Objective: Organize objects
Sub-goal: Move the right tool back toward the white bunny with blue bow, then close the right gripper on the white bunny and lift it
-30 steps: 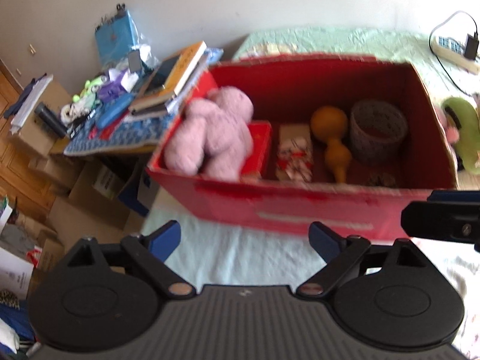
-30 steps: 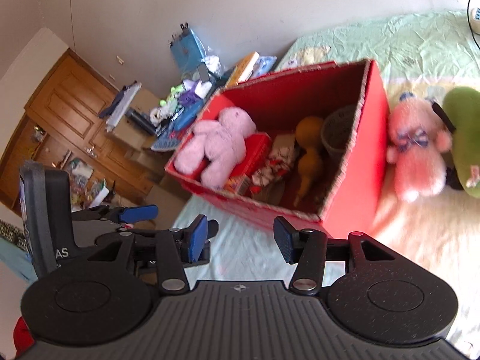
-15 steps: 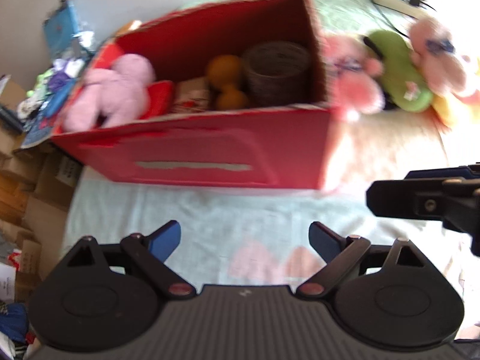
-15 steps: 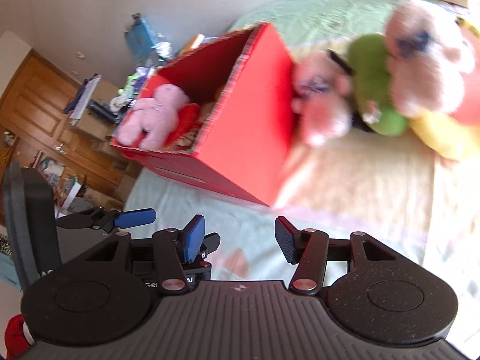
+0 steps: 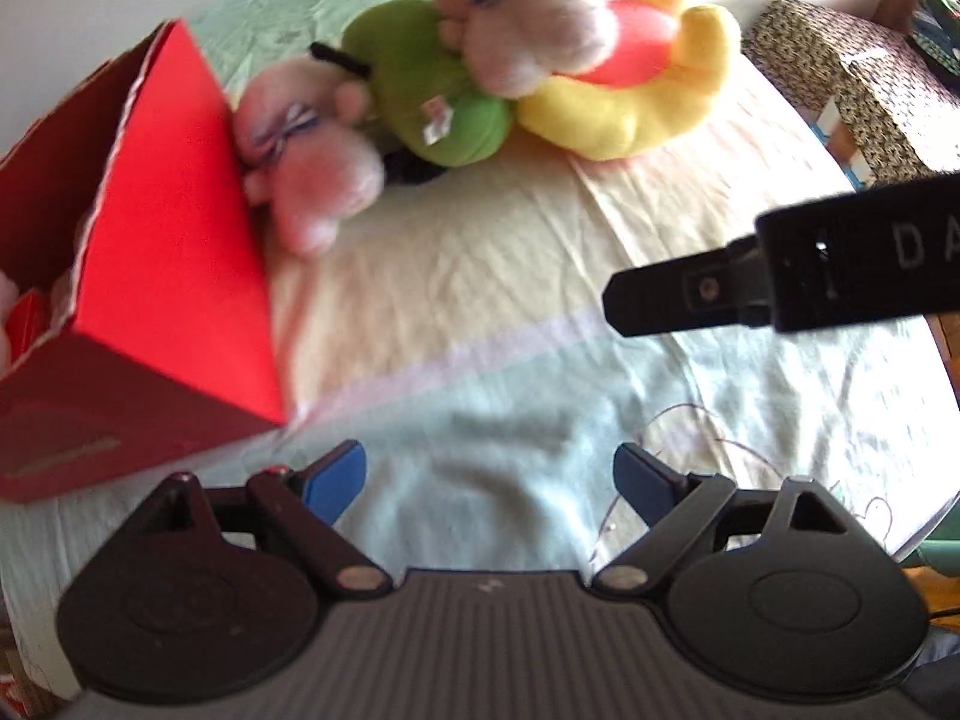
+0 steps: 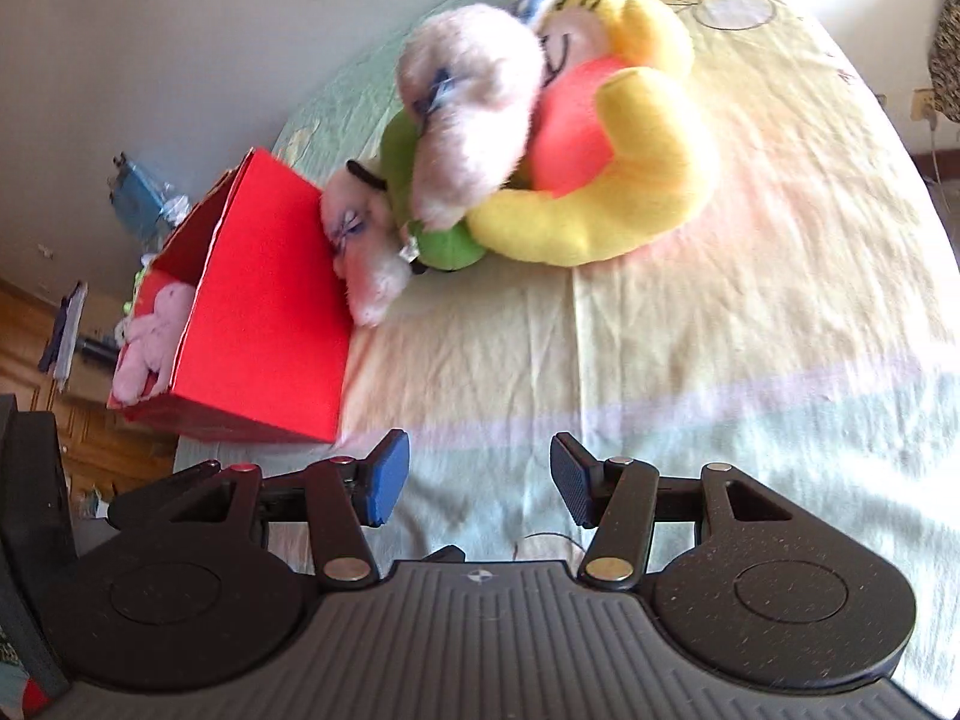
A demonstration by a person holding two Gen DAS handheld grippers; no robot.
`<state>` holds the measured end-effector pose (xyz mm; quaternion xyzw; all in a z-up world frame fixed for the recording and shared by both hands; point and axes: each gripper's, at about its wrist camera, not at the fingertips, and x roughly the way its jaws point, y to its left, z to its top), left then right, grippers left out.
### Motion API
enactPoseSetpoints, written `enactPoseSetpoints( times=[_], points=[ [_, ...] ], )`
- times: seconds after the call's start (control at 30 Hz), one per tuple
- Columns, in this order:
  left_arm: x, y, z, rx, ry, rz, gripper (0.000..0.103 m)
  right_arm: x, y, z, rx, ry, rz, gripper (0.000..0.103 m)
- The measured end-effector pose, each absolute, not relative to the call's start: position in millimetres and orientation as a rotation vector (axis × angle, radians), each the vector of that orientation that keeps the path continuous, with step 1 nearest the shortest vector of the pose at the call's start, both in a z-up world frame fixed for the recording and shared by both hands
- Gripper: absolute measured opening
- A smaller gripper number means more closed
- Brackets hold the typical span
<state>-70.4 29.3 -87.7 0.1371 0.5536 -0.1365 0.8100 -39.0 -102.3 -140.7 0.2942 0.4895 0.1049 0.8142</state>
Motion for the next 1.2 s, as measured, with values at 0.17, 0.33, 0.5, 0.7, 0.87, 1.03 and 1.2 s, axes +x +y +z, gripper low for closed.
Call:
enactPoseSetpoints(
  times=[0.17, 0.33, 0.5, 0.7, 0.87, 1.03, 1.2],
  points=[
    [-56, 10, -78, 0.314, 1.121, -0.35, 0.091, -45, -126, -130, 0.651, 0.983, 0.174, 0.056],
    [-21, 3, -59, 0.26, 1.02, -0.376, 0.093, -40, -151, -108, 0.682, 0.877, 0.162, 0.056],
    [8, 1, -39, 0.185, 0.913, -0.414, 0.099, -14, -164, -86, 0.709, 0.769, 0.174, 0.056],
    [36, 3, -37, 0.092, 0.866, -0.436, 0.101, 21, -164, -90, 0.716, 0.746, 0.197, 0.056],
    [55, 4, -46, 0.047, 0.864, -0.402, 0.101, 41, -167, -103, 0.763, 0.75, 0.218, 0.056],
    [69, 11, -55, -0.031, 0.904, -0.411, 0.095, 59, -165, -116, 0.764, 0.778, 0.227, 0.057],
    [74, 10, -58, -0.065, 0.905, -0.46, 0.087, 67, -158, -122, 0.769, 0.793, 0.268, 0.057]
  ],
)
